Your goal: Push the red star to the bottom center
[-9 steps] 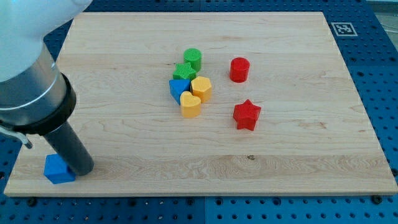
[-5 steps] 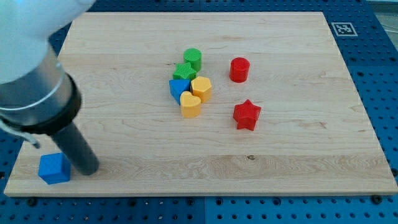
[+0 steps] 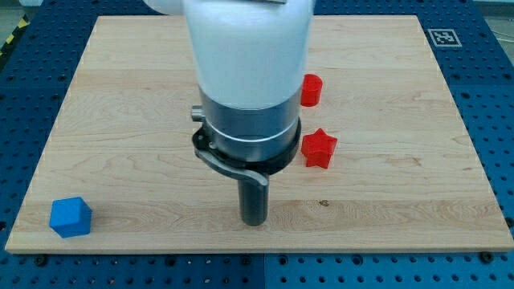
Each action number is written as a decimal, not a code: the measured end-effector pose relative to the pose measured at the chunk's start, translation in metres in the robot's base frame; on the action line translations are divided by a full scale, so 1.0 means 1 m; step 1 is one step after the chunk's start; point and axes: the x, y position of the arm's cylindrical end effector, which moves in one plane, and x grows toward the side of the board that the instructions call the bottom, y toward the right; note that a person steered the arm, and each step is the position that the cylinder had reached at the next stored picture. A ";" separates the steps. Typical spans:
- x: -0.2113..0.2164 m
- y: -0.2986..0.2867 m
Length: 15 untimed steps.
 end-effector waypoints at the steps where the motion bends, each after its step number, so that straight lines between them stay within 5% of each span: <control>1: 0.008 0.043; 5: -0.025 0.172; 6: -0.060 0.197; 8: -0.130 0.177; 15: -0.109 0.100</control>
